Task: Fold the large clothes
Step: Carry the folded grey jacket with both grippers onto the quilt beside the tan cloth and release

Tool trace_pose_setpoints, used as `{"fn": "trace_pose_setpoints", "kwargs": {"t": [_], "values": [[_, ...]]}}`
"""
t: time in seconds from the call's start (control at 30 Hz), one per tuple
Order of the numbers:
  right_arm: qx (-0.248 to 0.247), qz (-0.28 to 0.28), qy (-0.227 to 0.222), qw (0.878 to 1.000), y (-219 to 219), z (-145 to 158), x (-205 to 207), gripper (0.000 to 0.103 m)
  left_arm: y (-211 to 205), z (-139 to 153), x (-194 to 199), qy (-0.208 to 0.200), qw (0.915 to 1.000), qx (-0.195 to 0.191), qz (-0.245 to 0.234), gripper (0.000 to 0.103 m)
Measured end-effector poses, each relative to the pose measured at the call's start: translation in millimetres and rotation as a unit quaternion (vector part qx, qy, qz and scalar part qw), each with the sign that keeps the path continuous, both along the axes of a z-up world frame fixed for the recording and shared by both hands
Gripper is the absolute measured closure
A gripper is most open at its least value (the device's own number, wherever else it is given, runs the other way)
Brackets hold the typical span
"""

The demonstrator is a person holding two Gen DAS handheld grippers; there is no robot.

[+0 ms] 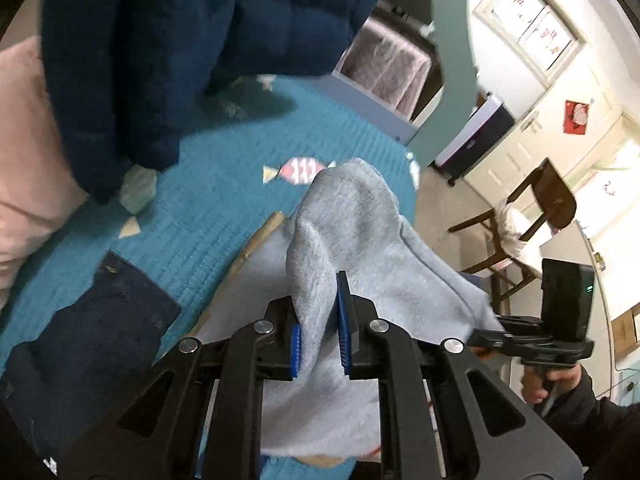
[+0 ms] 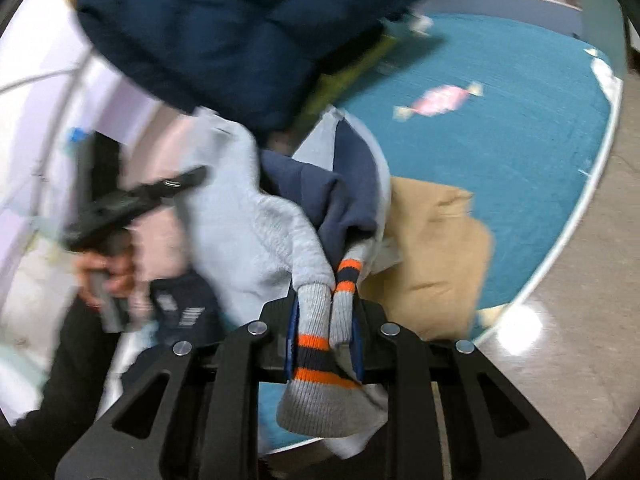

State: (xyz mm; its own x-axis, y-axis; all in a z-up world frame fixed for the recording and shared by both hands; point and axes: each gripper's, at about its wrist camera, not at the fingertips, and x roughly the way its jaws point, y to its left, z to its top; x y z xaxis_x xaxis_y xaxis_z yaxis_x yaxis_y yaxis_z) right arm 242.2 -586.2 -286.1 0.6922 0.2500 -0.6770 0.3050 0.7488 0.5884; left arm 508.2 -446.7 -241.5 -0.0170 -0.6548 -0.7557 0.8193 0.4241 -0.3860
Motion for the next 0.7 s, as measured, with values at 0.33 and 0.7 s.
{"fn": "trace_pose_setpoints", "kwargs": {"t": [0.33, 0.7], "values": [[-0.192, -0.008, 0.096, 0.977, 29.9, -64.7, 36.4, 0.079, -36.4, -73.7, 2.4, -0.089, 0.9896, 0.109, 0.031, 0.088], [-0.218, -0.059, 0.102, 0.969, 21.6, -56.1, 32.0, 0.05, -14.4, -47.9, -18.9, -0.256, 0.9553, 0.089, 0.118, 0.027]]}}
